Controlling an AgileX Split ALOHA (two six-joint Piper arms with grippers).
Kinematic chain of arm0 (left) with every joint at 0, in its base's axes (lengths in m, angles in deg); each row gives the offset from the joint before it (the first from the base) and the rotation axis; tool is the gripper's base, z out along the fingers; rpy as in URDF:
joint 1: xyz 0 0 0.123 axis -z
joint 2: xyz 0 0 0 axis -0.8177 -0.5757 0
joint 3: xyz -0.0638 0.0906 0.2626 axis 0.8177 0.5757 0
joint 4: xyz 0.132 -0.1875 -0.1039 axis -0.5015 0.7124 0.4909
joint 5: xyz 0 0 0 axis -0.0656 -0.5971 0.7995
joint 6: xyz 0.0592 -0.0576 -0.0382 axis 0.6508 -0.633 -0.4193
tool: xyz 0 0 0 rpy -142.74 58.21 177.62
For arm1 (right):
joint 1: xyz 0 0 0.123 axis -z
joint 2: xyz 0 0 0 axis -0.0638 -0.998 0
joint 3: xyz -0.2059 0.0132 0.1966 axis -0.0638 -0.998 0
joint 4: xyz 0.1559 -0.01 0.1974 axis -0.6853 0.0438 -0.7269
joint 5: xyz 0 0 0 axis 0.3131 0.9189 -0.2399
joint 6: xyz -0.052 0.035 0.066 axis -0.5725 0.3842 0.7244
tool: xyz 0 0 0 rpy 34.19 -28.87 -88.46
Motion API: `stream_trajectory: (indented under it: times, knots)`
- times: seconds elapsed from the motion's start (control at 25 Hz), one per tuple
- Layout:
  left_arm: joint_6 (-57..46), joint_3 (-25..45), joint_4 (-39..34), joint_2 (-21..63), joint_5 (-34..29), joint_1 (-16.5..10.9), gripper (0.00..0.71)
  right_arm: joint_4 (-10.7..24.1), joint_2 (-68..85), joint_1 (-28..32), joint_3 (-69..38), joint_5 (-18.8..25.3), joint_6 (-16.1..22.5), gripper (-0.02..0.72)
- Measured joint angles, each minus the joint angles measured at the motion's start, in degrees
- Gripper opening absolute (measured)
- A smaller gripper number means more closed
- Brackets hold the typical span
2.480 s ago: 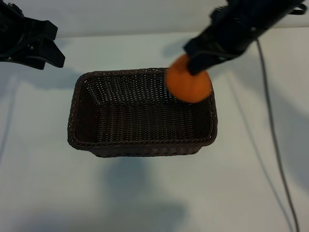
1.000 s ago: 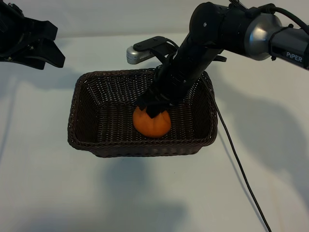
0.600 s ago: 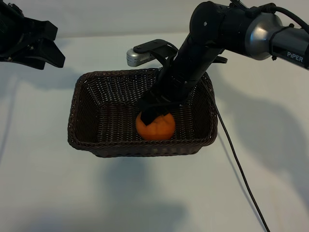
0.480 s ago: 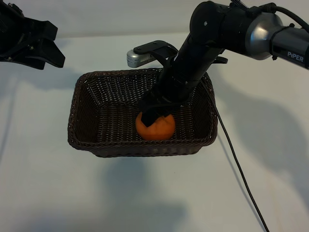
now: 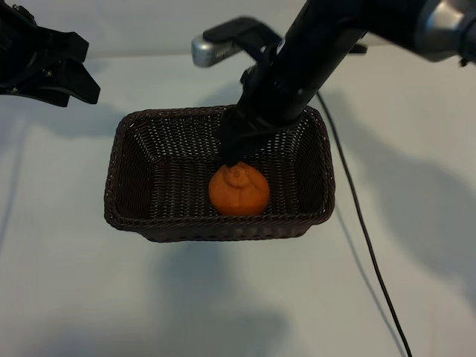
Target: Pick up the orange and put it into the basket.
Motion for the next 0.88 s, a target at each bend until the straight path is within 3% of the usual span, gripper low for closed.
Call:
stream_trajectory:
  times: [0.28, 0.68, 0.88]
  knots:
    - [0.06, 0.0, 0.0, 0.0, 0.0, 0.0, 0.487, 1.48, 3.61, 4.8, 0.0, 5.68, 1.45, 0.53]
    - [0.11, 0.0, 0.0, 0.0, 0.0, 0.0, 0.487, 2.15, 8.91, 15.09, 0.0, 6.45, -0.18, 0.529]
    - [1.01, 0.0, 0.0, 0.0, 0.0, 0.0, 0.487, 6.8, 10.34, 17.18, -0.14, 6.5, -0.59, 0.529]
